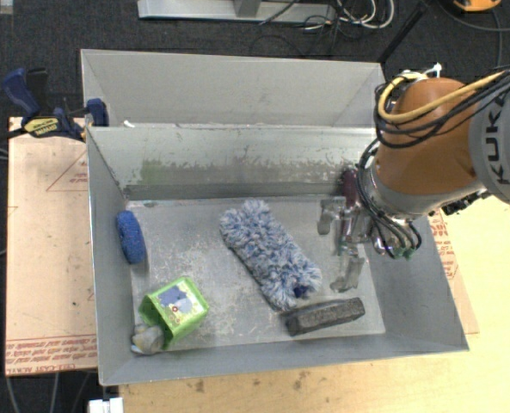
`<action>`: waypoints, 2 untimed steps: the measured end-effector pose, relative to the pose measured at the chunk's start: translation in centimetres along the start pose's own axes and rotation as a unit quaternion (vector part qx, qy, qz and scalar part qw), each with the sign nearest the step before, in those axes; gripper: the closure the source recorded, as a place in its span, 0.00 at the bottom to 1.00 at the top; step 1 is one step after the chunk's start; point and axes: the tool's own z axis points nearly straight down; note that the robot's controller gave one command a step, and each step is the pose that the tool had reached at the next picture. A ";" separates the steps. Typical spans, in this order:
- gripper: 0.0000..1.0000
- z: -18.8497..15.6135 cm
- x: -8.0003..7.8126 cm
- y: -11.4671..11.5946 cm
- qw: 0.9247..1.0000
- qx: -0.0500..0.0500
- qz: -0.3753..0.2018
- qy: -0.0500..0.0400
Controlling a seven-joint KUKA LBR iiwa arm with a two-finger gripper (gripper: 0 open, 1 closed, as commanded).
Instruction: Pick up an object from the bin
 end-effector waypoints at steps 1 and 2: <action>1.00 -0.5 -0.1 0.0 1.000 0.000 -0.001 -0.004; 0.00 -0.5 -0.1 0.0 1.000 0.000 -0.001 -0.004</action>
Offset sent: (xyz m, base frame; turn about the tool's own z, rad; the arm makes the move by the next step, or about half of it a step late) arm 0.0000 0.0000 0.0000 0.0000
